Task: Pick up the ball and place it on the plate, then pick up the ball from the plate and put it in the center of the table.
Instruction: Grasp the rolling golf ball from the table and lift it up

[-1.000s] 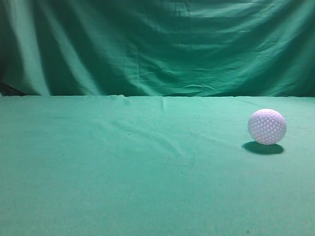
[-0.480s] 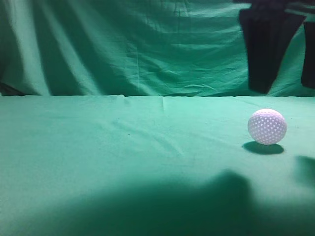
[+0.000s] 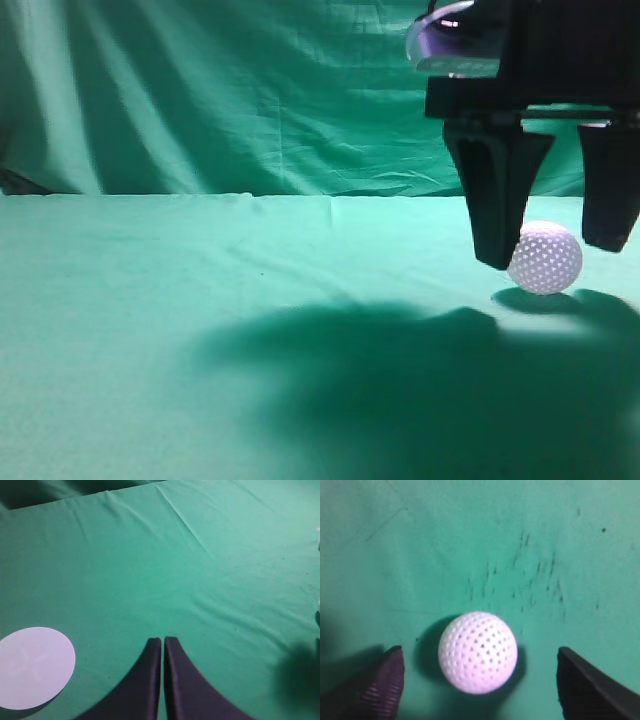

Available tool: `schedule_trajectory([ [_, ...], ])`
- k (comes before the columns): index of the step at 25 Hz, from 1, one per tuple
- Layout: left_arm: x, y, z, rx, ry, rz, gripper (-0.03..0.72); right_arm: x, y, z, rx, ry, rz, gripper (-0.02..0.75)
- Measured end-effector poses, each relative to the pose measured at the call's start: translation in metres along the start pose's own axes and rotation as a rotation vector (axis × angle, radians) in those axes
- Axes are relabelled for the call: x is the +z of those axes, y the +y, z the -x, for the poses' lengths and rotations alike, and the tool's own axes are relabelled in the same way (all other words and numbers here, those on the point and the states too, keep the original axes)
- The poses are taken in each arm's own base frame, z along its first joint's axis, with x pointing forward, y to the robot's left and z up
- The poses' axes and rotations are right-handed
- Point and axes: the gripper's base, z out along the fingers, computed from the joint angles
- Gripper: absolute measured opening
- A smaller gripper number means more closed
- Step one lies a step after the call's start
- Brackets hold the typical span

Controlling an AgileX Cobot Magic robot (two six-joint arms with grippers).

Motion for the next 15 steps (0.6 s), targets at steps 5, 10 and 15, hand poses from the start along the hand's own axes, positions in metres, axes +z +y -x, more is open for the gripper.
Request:
schedule_trajectory([
  [5,0.0,-0.001,-0.001,0.003,0.015,-0.007,0.0,0.01,0.001,0.006,0.0,0.007,0.0,0.481],
  [10,0.001,-0.001,-0.005,0.011,0.033,-0.007,0.0,0.009,0.001,0.011,0.004,0.006,0.0,0.323],
  [15,0.001,-0.002,-0.007,0.014,0.061,-0.02,0.0,-0.008,0.001,0.027,0.01,-0.025,0.0,0.323],
])
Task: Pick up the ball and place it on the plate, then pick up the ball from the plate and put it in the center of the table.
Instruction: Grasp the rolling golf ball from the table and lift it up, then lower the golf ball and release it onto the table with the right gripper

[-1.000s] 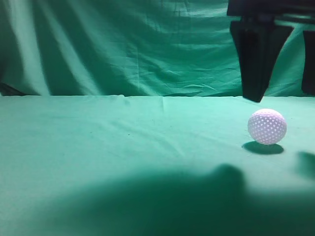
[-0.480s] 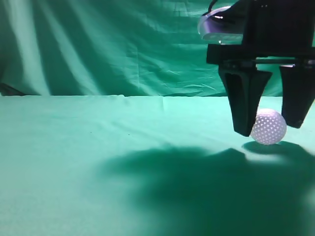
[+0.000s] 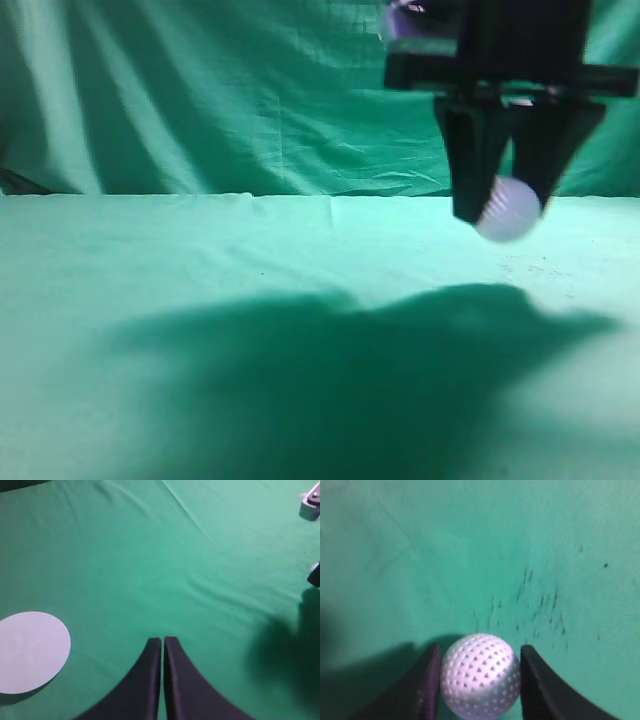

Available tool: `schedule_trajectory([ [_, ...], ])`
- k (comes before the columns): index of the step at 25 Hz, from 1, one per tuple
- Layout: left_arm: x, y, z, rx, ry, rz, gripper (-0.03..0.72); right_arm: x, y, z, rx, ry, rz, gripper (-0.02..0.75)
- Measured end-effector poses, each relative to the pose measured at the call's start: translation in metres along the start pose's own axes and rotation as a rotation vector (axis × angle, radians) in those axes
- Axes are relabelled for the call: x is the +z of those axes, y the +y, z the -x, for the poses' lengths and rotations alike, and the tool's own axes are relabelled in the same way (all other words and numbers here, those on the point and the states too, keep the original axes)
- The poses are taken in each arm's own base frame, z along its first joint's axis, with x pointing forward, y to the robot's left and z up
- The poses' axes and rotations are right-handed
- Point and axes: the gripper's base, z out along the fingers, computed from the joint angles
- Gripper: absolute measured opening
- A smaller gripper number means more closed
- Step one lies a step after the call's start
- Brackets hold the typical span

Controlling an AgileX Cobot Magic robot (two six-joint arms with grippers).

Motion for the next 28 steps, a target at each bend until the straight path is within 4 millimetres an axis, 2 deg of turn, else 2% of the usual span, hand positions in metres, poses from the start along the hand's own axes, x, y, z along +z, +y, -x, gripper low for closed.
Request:
schedule_trajectory([
  [2,0.0,-0.001,-0.001,0.0,0.012,-0.007,0.0,-0.014,0.0,0.012,-0.007,-0.042,0.002,0.323],
  [7,0.0,-0.001,-0.001,0.0,0.014,-0.008,0.0,-0.06,0.003,0.059,-0.052,-0.195,0.022,0.323],
  [10,0.0,-0.001,-0.001,0.0,0.012,-0.007,0.0,-0.069,0.01,0.09,-0.089,-0.204,0.024,0.323],
  [12,0.0,0.0,-0.001,0.0,0.011,-0.006,0.0,-0.065,0.018,0.11,-0.114,-0.205,0.028,0.323],
  [15,0.0,0.0,0.0,0.0,0.002,0.0,0.0,-0.037,0.029,0.133,-0.13,-0.165,0.035,0.323],
  [18,0.0,0.0,0.0,0.0,-0.003,0.003,0.0,-0.008,0.033,0.147,-0.138,-0.128,0.046,0.323],
  [22,0.0,0.0,0.0,0.001,-0.004,0.004,0.0,0.02,0.035,0.151,-0.153,-0.086,0.045,0.323],
  [28,0.001,0.001,0.0,0.0,-0.003,0.005,0.0,0.025,0.036,0.154,-0.172,-0.105,0.045,0.323],
])
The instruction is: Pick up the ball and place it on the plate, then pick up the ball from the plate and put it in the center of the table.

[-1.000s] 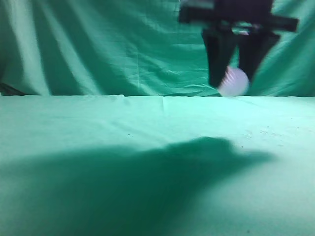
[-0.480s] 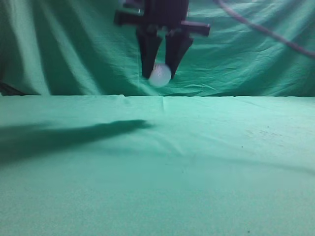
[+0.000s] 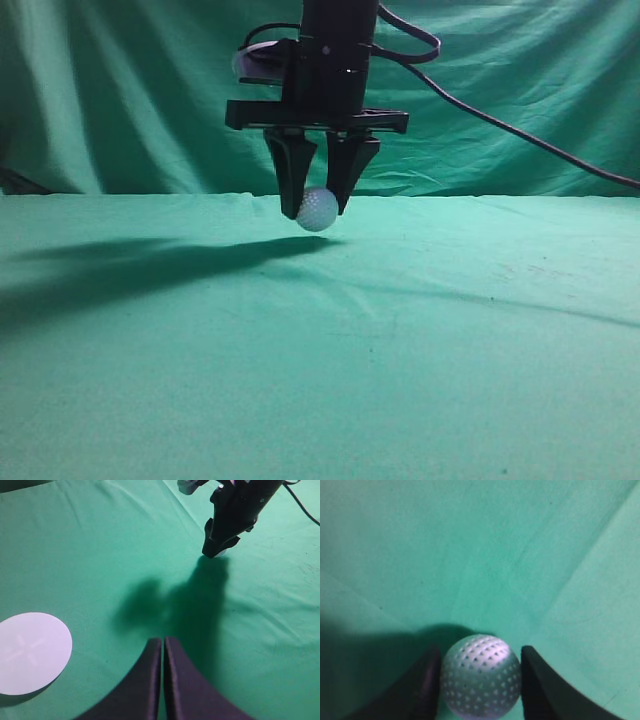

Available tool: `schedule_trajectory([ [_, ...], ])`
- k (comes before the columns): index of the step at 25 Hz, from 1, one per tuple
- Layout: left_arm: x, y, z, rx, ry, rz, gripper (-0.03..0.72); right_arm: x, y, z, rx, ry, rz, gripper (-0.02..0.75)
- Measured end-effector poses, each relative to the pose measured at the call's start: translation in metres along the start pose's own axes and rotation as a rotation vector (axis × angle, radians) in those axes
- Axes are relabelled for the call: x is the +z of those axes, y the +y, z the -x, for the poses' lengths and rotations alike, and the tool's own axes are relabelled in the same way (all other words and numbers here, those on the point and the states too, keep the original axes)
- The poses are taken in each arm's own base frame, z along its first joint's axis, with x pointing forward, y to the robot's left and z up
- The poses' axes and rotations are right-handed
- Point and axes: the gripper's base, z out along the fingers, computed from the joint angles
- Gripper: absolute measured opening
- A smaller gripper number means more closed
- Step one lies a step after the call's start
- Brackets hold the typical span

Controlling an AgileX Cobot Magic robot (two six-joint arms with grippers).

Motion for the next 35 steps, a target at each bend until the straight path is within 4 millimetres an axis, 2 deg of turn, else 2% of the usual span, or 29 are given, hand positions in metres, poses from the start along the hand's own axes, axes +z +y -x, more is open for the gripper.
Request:
schedule_trajectory([
  [1,0.0,0.0,0.0,0.0,0.0,0.0,0.0,0.0,0.0,0.0,0.0,-0.005,0.0,0.323],
  [6,0.0,0.0,0.0,0.002,0.0,0.0,0.0,-0.001,0.0,0.002,0.0,-0.024,-0.001,0.543],
  [8,0.0,0.0,0.0,0.002,0.0,0.0,0.0,-0.008,0.0,0.003,0.0,-0.034,-0.002,0.539],
  [10,0.0,0.0,0.0,0.002,0.0,0.0,0.0,-0.026,0.0,0.005,0.001,-0.06,-0.002,0.539],
  [13,0.0,0.0,0.0,0.002,0.0,0.0,0.0,-0.078,-0.001,0.006,0.004,-0.132,-0.01,0.384],
  [14,0.0,0.0,0.0,0.002,0.0,0.0,0.0,-0.101,-0.001,0.003,0.001,-0.161,-0.02,0.324],
  [17,0.001,0.001,-0.002,0.003,0.005,0.005,0.0,-0.167,-0.007,-0.009,0.019,-0.267,-0.089,0.1],
  [18,0.004,0.001,-0.006,0.0,0.011,0.008,0.0,-0.19,-0.009,-0.015,0.039,-0.311,-0.125,0.064],
  [22,0.012,-0.001,-0.03,-0.057,0.046,-0.011,0.0,-0.274,-0.017,-0.051,0.115,-0.475,-0.231,0.067],
  [23,0.012,-0.003,-0.037,-0.067,0.048,-0.02,0.0,-0.292,-0.017,-0.064,0.125,-0.508,-0.239,0.067],
  [25,0.006,-0.008,-0.044,-0.064,0.012,-0.037,0.0,-0.315,-0.017,-0.09,0.146,-0.544,-0.243,0.067],
  [26,0.001,-0.01,-0.044,-0.058,-0.022,-0.045,0.0,-0.322,-0.016,-0.105,0.151,-0.546,-0.244,0.067],
  [29,-0.015,-0.016,-0.043,-0.034,-0.118,-0.051,0.0,-0.328,-0.014,-0.146,0.166,-0.52,-0.24,0.067],
  [35,-0.039,-0.025,-0.047,0.003,-0.238,-0.055,0.0,-0.309,-0.008,-0.221,0.167,-0.578,-0.223,0.067],
])
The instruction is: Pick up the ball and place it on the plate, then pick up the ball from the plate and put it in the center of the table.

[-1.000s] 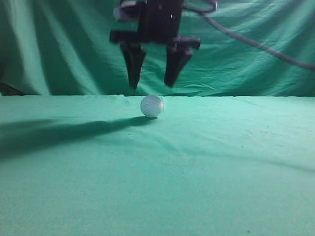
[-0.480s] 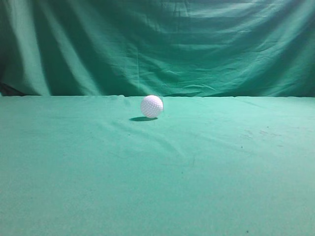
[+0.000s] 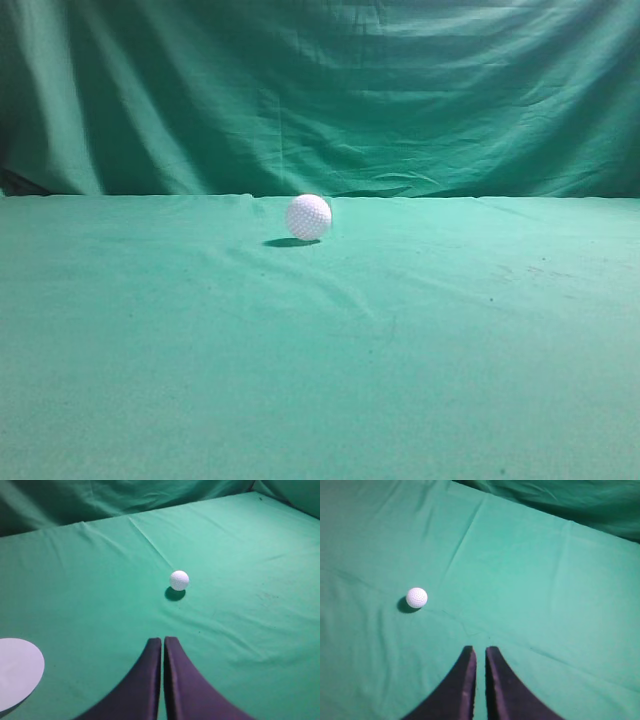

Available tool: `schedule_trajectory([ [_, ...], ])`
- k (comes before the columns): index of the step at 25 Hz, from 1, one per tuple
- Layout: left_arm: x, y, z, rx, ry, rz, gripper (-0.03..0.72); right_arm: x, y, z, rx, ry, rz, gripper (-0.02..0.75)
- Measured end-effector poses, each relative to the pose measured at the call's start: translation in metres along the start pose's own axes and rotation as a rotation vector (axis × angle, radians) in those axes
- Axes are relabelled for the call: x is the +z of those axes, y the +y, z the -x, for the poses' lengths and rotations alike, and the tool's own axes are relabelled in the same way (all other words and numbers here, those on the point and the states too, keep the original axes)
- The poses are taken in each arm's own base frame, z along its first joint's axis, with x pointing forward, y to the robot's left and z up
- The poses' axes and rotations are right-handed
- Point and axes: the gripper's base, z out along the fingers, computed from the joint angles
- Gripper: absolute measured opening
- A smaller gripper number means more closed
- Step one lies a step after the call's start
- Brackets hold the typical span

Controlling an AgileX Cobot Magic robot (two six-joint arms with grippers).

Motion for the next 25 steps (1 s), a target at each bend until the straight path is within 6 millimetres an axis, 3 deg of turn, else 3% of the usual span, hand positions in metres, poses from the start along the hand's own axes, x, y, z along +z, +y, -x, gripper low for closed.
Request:
schedule_trajectory([
  [6,-0.005,-0.004,-0.024,-0.012,-0.015,-0.001,0.0,-0.009,-0.002,-0.082,-0.01,-0.168,0.044,0.067],
  [13,-0.005,0.001,-0.029,0.058,-0.015,0.053,0.0,-0.001,-0.001,-0.168,0.026,-0.299,0.086,0.067],
  [20,-0.006,0.006,-0.032,0.164,0.02,0.115,0.0,0.022,0.005,-0.216,0.122,-0.33,0.125,0.067],
  [25,-0.005,0.007,-0.033,0.144,0.019,0.121,0.0,0.03,0.007,-0.222,0.137,-0.34,0.142,0.067],
])
